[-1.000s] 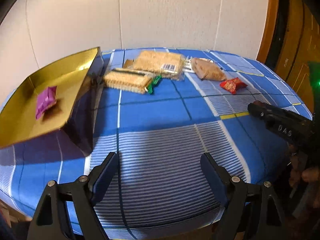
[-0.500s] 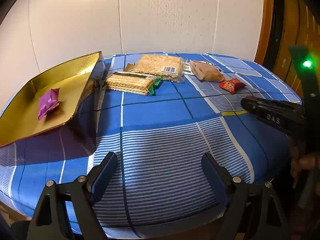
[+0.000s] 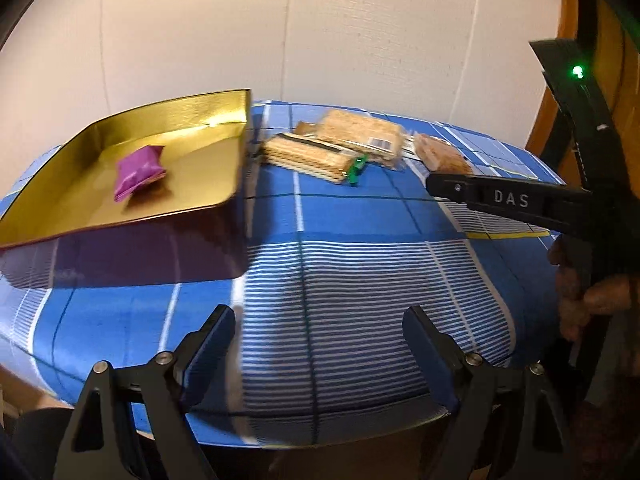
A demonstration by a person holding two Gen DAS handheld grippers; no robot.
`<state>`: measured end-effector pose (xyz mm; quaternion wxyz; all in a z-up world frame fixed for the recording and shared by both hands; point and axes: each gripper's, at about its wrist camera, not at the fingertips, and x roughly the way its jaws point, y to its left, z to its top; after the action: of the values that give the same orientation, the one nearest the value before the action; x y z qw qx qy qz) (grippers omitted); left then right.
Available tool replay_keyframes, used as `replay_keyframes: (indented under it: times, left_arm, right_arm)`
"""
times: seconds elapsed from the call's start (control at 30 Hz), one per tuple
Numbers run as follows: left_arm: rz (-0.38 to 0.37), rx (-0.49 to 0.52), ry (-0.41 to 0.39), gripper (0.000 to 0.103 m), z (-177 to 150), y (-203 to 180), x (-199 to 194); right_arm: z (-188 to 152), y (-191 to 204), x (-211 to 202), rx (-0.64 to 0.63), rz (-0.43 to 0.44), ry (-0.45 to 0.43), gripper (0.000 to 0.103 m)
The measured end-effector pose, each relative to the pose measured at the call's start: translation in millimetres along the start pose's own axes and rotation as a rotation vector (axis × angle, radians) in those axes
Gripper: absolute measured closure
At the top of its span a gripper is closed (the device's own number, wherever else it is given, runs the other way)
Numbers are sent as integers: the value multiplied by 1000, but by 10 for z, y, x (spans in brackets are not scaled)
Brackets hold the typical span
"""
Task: Organize snacks
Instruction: 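Carry the red date into the gold tin and open the right tool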
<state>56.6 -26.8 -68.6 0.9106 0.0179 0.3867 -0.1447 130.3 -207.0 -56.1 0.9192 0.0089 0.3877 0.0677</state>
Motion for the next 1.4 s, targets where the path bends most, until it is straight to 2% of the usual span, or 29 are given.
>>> replay_keyframes:
  times: [0.13,0.3,0.4,0.5,0.67,0.83,1.07,1.4]
  left_arm:
    - [16,-34,1,17,-23,110,-34]
    - [25,-39,2,17,-45,156,-63]
    - [36,-43,1,17,-54,178,-69]
    - [71,-76,-14,17,-67,266,-102]
    - [120,-151,-23,17,-74,481,-113]
    - [130,-129,-26,17,-106,453,-126]
    - [119,-148,-36,17,-122,493,-157]
    - [117,-150,-39,16,-119,501,-162]
  right_arm:
    - [81,189,47,-35,30,-2,79]
    - [134,300,95,-16,73,11,79]
    - [241,413,68,-28,101,-17,79]
    - [380,602,64,-76,146,-26,79]
    - [623,904,49,-122,269,-36,79]
    - [795,1323,90,-218,345,-33,79]
    - [854,1641,360,-300,360,38,79]
    - [811,1744,575,-319,344,93,79]
